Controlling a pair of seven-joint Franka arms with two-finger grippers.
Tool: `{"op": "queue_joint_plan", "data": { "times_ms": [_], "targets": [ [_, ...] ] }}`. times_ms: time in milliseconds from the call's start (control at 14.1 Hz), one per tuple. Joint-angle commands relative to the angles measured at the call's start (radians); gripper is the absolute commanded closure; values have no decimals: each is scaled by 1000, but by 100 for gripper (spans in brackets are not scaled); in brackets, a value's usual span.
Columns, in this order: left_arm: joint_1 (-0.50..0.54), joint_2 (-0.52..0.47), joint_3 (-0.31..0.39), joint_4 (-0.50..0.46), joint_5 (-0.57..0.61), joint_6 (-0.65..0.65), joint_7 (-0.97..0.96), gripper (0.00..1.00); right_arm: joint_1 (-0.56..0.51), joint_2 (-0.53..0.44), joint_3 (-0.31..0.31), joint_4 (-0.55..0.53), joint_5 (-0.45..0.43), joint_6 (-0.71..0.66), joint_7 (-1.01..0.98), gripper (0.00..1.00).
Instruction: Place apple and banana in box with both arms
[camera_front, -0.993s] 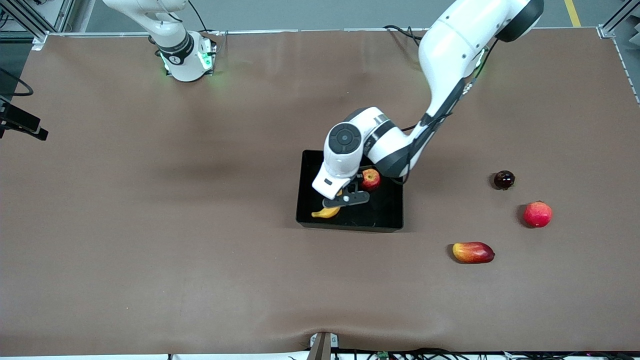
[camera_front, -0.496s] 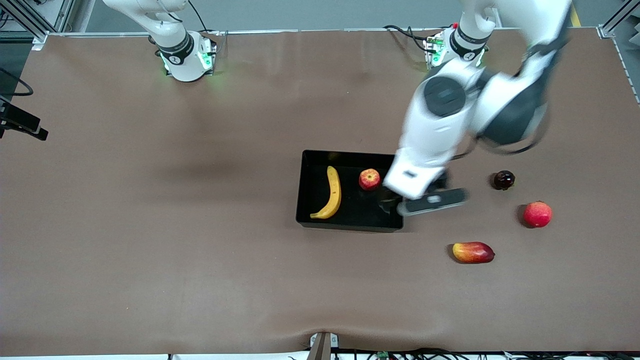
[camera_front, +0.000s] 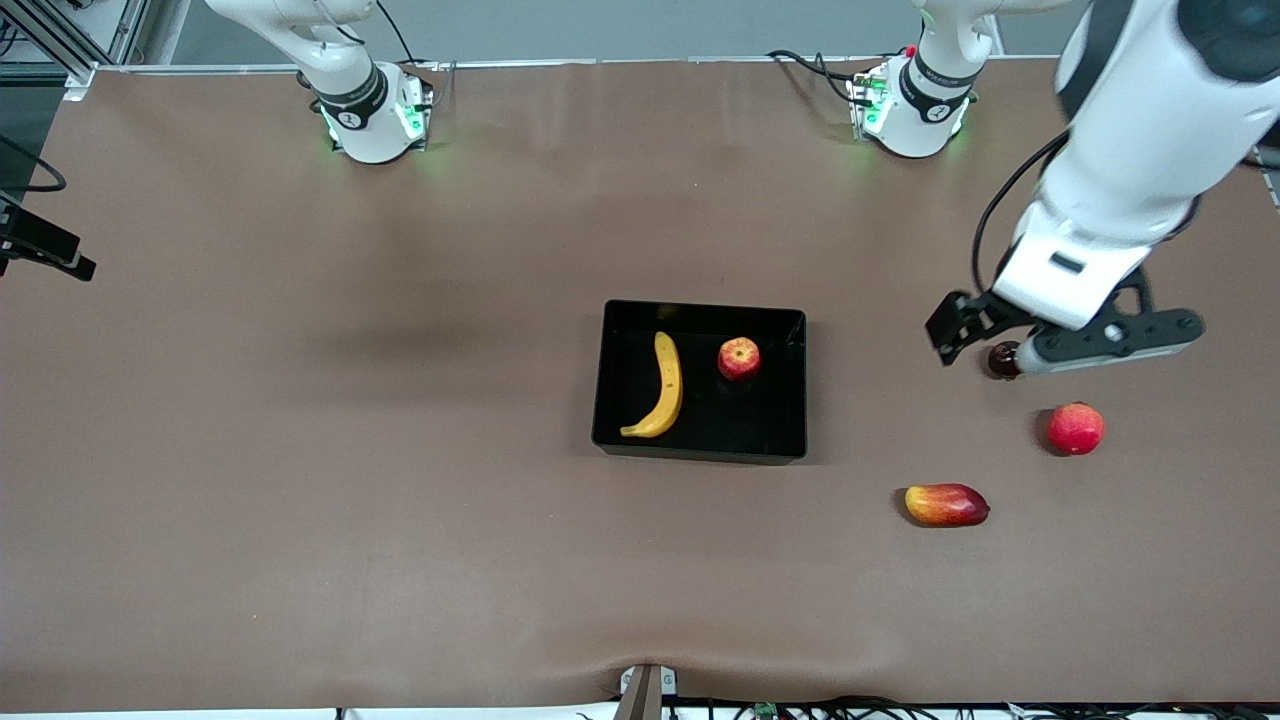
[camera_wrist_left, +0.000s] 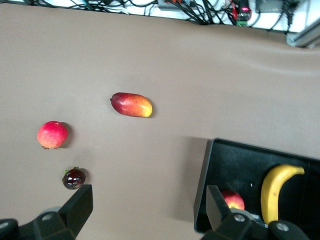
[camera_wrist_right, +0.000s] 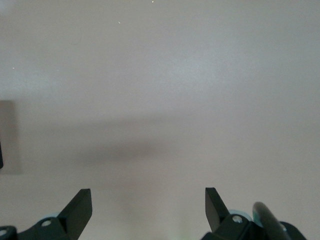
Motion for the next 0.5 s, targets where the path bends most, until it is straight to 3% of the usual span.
{"op": "queue_joint_plan", "data": {
  "times_ms": [0, 284, 425],
  "targets": [
    [-46, -95, 95, -48, -50, -73, 96, 0, -16, 2, 12, 16, -5, -11, -3, 0],
    [-132, -193, 259, -131, -75, -124, 230, 0, -5, 2, 14, 16, -12, -11, -3, 0],
    [-126, -264, 295, -204, -129, -123, 263, 0, -5, 2, 14, 16, -12, -11, -3, 0]
  ]
}}
